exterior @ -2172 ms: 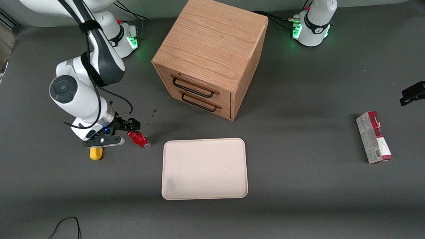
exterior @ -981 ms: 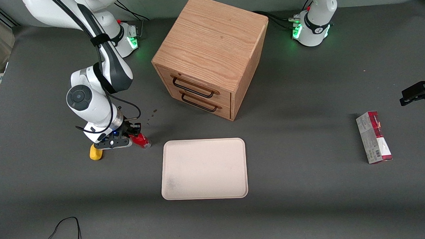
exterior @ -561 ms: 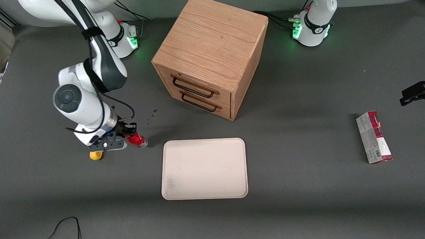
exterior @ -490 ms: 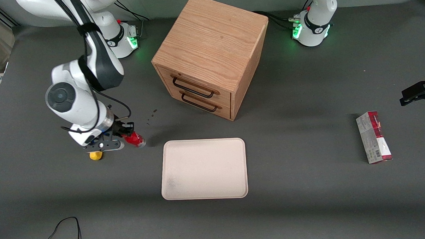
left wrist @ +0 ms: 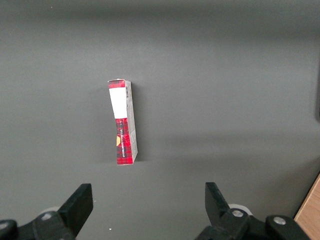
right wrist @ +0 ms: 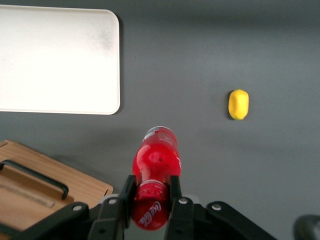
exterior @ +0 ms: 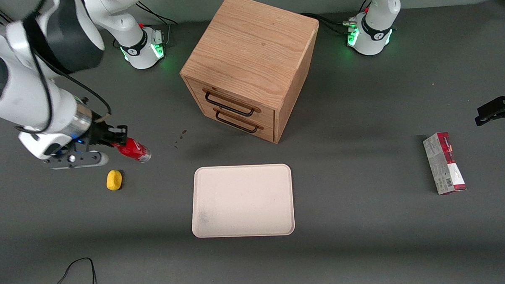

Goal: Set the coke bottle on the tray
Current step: 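Lift the held bottle up off the table with the right gripper, then carry the bottle over the cream tray and lower it upright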

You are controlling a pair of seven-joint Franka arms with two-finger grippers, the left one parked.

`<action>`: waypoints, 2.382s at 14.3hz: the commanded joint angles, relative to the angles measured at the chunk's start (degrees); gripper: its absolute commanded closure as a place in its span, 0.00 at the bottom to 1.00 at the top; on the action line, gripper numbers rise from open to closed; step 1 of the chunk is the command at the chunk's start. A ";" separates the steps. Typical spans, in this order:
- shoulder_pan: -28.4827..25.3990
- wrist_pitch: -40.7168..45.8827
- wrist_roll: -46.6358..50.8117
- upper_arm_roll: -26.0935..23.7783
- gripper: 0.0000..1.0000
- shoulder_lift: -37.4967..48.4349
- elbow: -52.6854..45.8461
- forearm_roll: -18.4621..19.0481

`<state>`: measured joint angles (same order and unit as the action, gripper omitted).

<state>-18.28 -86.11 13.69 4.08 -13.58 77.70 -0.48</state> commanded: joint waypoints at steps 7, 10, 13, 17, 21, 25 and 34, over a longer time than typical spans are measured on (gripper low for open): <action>0.08 6.66 -0.07 -3.28 1.00 -17.16 -28.28 -1.63; -0.61 2.28 0.28 -3.64 1.00 -23.23 -33.56 -1.54; -1.76 -3.17 0.63 -3.64 1.00 -27.20 -35.42 -1.27; -4.65 -5.29 0.81 -3.56 1.00 -28.61 -35.42 -0.04; -4.93 -7.93 0.72 -3.47 1.00 -31.68 -35.34 -0.04; -4.75 -12.49 0.72 -3.20 1.00 -37.38 -34.99 0.05; -4.49 -18.30 0.63 -3.12 1.00 -43.81 -34.37 0.05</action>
<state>-22.75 -103.69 13.69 0.99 -56.34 45.51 -0.98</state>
